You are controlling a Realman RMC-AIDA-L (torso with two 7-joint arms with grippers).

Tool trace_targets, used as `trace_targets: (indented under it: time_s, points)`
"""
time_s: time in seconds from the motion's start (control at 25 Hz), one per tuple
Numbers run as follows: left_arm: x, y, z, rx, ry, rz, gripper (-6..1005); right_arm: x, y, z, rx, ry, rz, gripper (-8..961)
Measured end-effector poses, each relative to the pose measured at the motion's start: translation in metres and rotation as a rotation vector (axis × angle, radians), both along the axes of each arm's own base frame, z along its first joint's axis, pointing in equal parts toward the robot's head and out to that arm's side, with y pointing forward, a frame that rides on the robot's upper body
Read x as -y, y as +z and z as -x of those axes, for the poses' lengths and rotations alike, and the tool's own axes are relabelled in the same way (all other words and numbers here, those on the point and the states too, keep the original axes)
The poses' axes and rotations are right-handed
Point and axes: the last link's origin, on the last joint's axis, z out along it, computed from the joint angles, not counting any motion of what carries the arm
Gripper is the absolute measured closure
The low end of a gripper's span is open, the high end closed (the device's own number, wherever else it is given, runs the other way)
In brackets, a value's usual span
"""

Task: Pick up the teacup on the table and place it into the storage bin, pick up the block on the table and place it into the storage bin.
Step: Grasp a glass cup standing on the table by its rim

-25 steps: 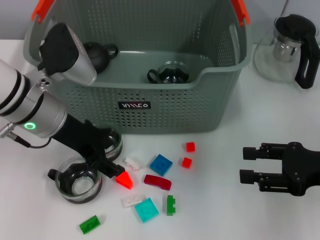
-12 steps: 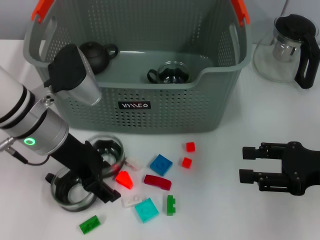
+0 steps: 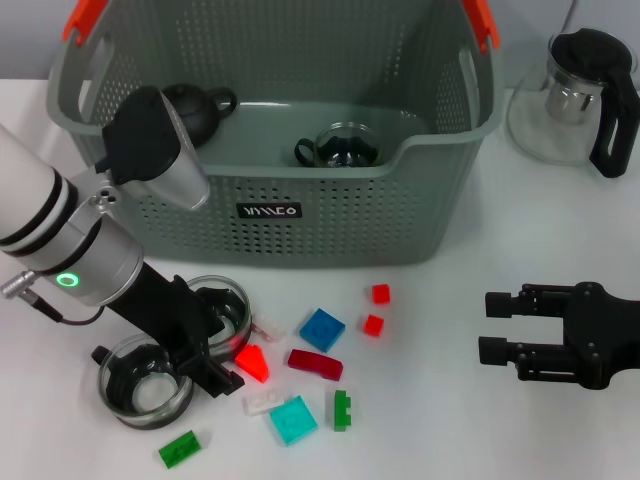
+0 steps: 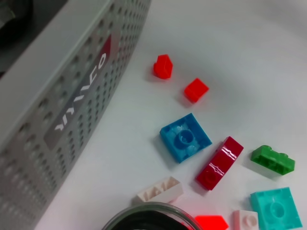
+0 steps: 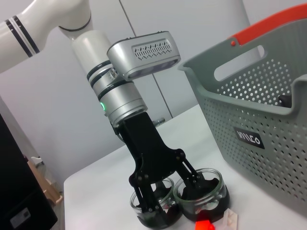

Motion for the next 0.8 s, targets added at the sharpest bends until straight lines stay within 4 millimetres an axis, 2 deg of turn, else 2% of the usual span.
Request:
trace_targets:
  time_s: [0.56, 0.8]
  points:
    - [-0.003, -0.012, 0.002, -0.048, 0.002, -0.007, 286, 0.0, 0.0, -0.001, 0.0, -0.002, -0.001, 253]
    - [-0.006, -0.01, 0.001, -0.049, 0.004, -0.024, 526, 0.0, 0.001, -0.001, -0.001, -0.005, -0.003, 253]
